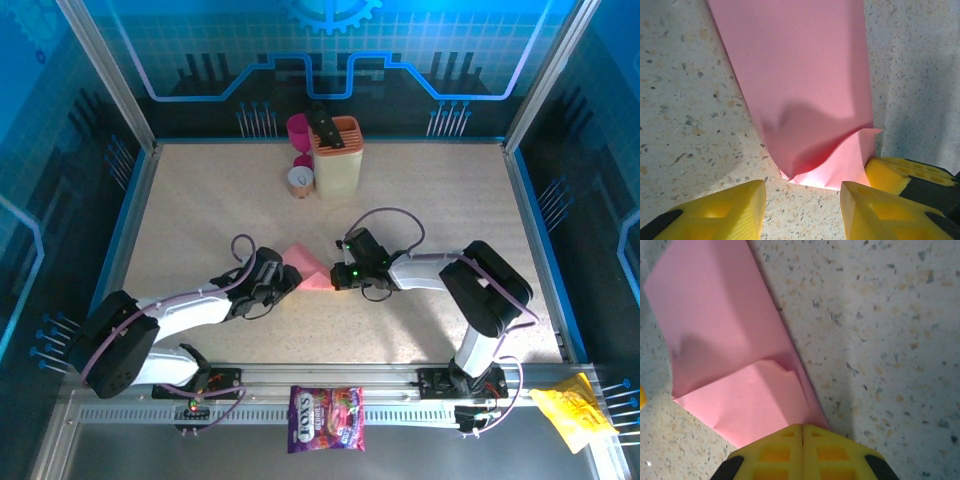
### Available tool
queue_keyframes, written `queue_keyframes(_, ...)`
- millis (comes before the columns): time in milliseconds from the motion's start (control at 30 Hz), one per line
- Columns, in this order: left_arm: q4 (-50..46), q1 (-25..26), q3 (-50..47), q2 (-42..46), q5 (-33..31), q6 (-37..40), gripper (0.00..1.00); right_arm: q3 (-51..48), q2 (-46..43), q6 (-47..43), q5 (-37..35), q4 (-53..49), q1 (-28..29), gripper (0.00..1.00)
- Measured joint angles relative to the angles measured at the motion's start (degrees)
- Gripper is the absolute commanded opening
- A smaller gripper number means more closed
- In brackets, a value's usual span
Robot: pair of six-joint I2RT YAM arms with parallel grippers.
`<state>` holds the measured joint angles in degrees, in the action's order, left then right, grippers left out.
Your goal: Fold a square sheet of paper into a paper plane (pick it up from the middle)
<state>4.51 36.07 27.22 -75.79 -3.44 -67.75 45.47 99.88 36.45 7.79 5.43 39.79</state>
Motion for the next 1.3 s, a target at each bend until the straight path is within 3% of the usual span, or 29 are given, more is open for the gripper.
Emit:
queue_keyframes(267,-0.2,0.5,0.0,-0.9,0.0,-1.3,0.45,-1.7,0.8,5.1,0.3,5.3,0.0,0.0)
queue_keyframes(767,0.5,-0.7,3.2,-4.8,-0.4,-0.7,0.36,-3.6,1.0,10.8,-1.9,10.4,2.2,0.0)
queue_keyframes(1300,0.4,-1.2,0.8,-2.8,-2.0,-1.3,0.37,-3.8,1.5,12.5,-2.2,11.8,2.6,0.0)
